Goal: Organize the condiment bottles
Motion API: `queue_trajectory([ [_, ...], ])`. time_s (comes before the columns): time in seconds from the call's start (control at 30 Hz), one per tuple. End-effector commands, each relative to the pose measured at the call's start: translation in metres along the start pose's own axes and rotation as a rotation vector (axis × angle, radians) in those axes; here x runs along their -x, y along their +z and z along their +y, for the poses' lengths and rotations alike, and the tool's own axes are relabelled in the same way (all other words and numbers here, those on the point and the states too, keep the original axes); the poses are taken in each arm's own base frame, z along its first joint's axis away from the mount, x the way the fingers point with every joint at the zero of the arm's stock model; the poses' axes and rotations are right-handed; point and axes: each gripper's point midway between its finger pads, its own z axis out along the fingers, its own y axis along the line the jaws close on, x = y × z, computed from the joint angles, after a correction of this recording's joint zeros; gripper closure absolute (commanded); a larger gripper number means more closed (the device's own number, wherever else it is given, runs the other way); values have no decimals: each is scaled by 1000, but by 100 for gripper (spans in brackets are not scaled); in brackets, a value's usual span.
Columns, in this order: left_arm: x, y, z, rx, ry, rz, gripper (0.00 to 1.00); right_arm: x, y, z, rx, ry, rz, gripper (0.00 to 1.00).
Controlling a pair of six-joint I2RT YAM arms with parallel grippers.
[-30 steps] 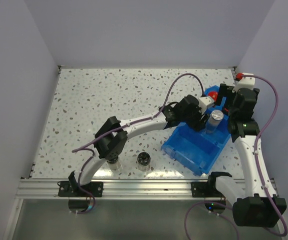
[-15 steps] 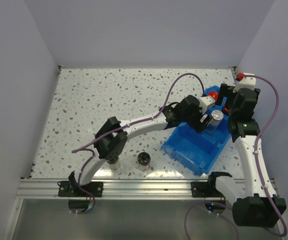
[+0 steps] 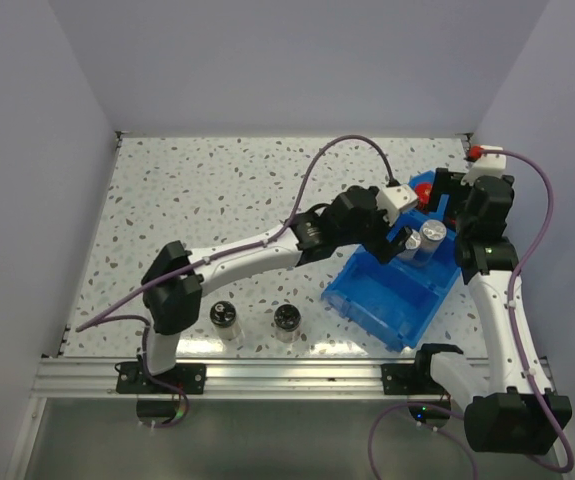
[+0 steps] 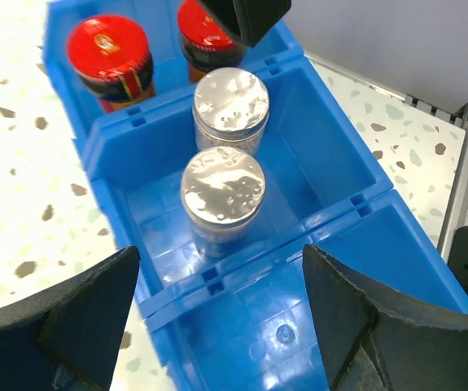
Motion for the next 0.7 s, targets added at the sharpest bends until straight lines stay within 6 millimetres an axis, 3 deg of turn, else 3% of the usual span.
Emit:
queue_trajectory([
  [0.0, 47, -45, 7, 55, 74, -134, 15, 2, 3, 15, 86, -14, -10, 1],
  [0.03, 34, -50, 13, 90, 81, -111, 15, 1, 2, 24, 143, -36, -7, 1],
  [0.17, 31, -99, 47, 258, 129, -121, 9, -9, -4, 52, 320, -113, 12, 2],
  [0.33, 23, -179, 94, 408, 79, -150, 6, -28, -26, 98, 651, -226, 12, 1],
  [0.37, 17, -195, 115, 454, 53, -141, 5, -32, -39, 117, 792, -235, 7, 1],
  [0.47, 3, -246, 144, 567, 21, -145, 0, -44, -69, 146, 1055, -275, -16, 1],
  [0.57, -11, -288, 159, 681, 14, -148, 0, -52, -99, 164, 1261, -365, -70, 1],
  [0.6, -18, -301, 160, 710, 14, -155, 0, -61, -118, 170, 1357, -360, -38, 1],
  [0.67, -26, -322, 168, 790, 18, -154, 0, -77, -143, 188, 1510, -537, -105, 1],
])
